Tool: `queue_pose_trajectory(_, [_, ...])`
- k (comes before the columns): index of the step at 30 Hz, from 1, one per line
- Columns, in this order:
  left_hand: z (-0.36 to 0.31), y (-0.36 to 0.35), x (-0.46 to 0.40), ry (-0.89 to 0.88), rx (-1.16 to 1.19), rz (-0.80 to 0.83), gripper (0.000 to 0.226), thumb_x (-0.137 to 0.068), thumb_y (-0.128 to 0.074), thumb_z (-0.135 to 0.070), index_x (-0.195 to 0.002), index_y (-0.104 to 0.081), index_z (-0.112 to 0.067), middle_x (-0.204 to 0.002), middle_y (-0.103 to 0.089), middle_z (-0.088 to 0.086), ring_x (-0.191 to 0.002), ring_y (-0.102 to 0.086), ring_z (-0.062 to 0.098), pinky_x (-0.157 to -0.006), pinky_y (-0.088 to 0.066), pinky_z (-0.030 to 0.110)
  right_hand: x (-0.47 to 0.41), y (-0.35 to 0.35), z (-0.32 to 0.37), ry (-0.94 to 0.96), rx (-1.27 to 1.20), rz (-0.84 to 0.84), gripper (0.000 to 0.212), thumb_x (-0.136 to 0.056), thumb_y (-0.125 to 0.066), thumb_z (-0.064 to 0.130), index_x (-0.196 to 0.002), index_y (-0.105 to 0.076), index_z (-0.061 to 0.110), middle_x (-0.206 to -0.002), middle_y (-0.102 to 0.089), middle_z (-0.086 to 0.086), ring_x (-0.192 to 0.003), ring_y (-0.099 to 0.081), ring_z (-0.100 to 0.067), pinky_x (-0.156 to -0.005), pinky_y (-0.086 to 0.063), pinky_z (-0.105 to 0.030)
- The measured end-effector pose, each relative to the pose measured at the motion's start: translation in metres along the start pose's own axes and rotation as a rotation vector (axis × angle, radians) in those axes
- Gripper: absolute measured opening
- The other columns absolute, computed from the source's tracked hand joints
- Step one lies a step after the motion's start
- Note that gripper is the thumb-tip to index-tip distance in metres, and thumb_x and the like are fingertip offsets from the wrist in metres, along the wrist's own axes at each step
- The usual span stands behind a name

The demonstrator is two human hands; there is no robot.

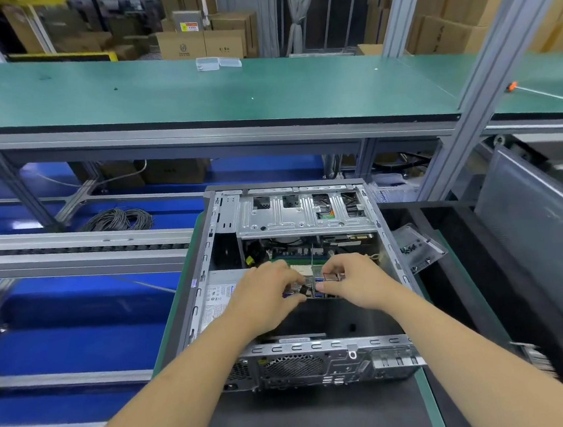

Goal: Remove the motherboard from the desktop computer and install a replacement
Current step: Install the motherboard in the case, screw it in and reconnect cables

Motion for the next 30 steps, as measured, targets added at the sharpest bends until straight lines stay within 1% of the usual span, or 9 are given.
queue_pose_trajectory(4, [-0.010,-0.001,0.002,-0.082,0.061,-0.010,0.022,-0.084,-0.071,-0.044,-0.103,-0.067,-0.033,-0.110,-0.053,-0.016,-0.102,-0.044,0.009,-0.099,-0.035,0.036,0.001,-0.002,-0.005,-0.016,0.002,0.012,0.026,-0.085,-0.073,0.042,-0.101,-0.065,0.023,-0.103,-0.063,0.009,-0.101,-0.058,-0.012,-0.088,-0.045,-0.030])
queue_pose_trajectory(7, [-0.020,-0.006,0.005,-0.201,0.051,0.091,0.027,-0.078,-0.073,-0.055,-0.091,-0.073,-0.032,-0.110,-0.053,-0.018,-0.104,-0.040,0.007,-0.097,-0.029,0.032,0.000,0.001,-0.005,-0.026,-0.003,-0.028,0.028,-0.086,-0.072,0.042,-0.106,-0.064,0.025,-0.104,-0.063,0.010,-0.100,-0.057,-0.011,-0.083,-0.042,-0.027])
queue_pose_trajectory(9, [-0.022,0.003,0.005,-0.227,0.070,0.064,0.040,-0.080,-0.070,-0.062,-0.104,-0.076,-0.032,-0.114,-0.058,-0.016,-0.106,-0.044,0.007,-0.097,-0.032,0.033,0.000,0.006,-0.001,-0.030,-0.019,-0.061,0.031,-0.089,-0.070,0.042,-0.112,-0.065,0.022,-0.106,-0.062,0.010,-0.099,-0.056,-0.011,-0.081,-0.040,-0.026])
queue_pose_trajectory(11, [-0.014,0.021,0.001,-0.187,0.046,-0.031,0.051,-0.084,-0.067,-0.060,-0.127,-0.066,-0.033,-0.119,-0.058,-0.014,-0.110,-0.049,0.010,-0.099,-0.037,0.036,-0.001,0.012,0.003,-0.029,-0.070,-0.077,0.028,-0.091,-0.067,0.042,-0.112,-0.065,0.023,-0.104,-0.061,0.012,-0.096,-0.057,-0.010,-0.074,-0.042,-0.025])
queue_pose_trajectory(13, [-0.006,0.029,-0.004,-0.157,-0.151,-0.029,0.056,-0.085,-0.063,-0.059,-0.136,-0.056,-0.036,-0.124,-0.056,-0.014,-0.115,-0.049,0.012,-0.098,-0.036,0.035,-0.001,0.015,0.006,-0.023,-0.108,-0.070,0.024,-0.091,-0.067,0.042,-0.108,-0.066,0.024,-0.100,-0.062,0.014,-0.090,-0.059,-0.011,-0.068,-0.044,-0.022])
queue_pose_trajectory(17, [0.000,0.034,-0.007,-0.147,-0.339,-0.001,0.025,-0.092,-0.055,-0.039,-0.112,-0.066,-0.031,-0.110,-0.057,-0.012,-0.106,-0.053,0.016,-0.086,-0.032,0.032,0.002,0.014,0.007,-0.042,-0.214,-0.085,0.020,-0.091,-0.069,0.038,-0.105,-0.066,0.024,-0.101,-0.062,0.018,-0.091,-0.062,-0.014,-0.069,-0.045,-0.017])
queue_pose_trajectory(21, [-0.009,0.046,-0.011,-0.236,-0.454,-0.005,0.017,-0.094,-0.049,-0.031,-0.100,-0.064,-0.026,-0.102,-0.058,-0.011,-0.098,-0.051,0.017,-0.081,-0.032,0.031,0.004,0.021,0.022,0.032,-0.219,-0.093,0.010,-0.092,-0.066,0.038,-0.097,-0.065,0.030,-0.094,-0.064,0.018,-0.087,-0.061,-0.007,-0.074,-0.047,-0.026])
queue_pose_trajectory(25, [-0.022,0.071,-0.018,-0.295,-0.421,0.029,0.007,-0.088,-0.054,-0.030,-0.088,-0.055,-0.023,-0.091,-0.049,-0.009,-0.090,-0.049,0.017,-0.077,-0.033,0.031,0.001,0.038,0.047,0.103,-0.084,-0.103,0.033,-0.087,-0.063,0.057,-0.083,-0.066,0.025,-0.070,-0.057,0.005,-0.063,-0.048,-0.008,-0.062,-0.038,-0.030])
queue_pose_trajectory(30, [-0.028,0.109,-0.026,-0.267,-0.351,0.029,0.013,-0.077,-0.065,-0.032,-0.081,-0.057,-0.023,-0.094,-0.055,-0.008,-0.081,-0.047,0.015,-0.063,-0.028,0.029,-0.004,0.058,0.068,0.109,-0.078,-0.160,0.055,-0.086,-0.062,0.058,-0.054,-0.041,0.018,-0.055,-0.032,0.005,-0.051,-0.030,-0.011,-0.055,-0.024,-0.031])
Point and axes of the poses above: each hand's wrist, its own x-axis away from the middle knuckle, its own y-axis out of the back of the hand, z = x × y, the point moved 9 cm from there along -x, towards the middle knuckle
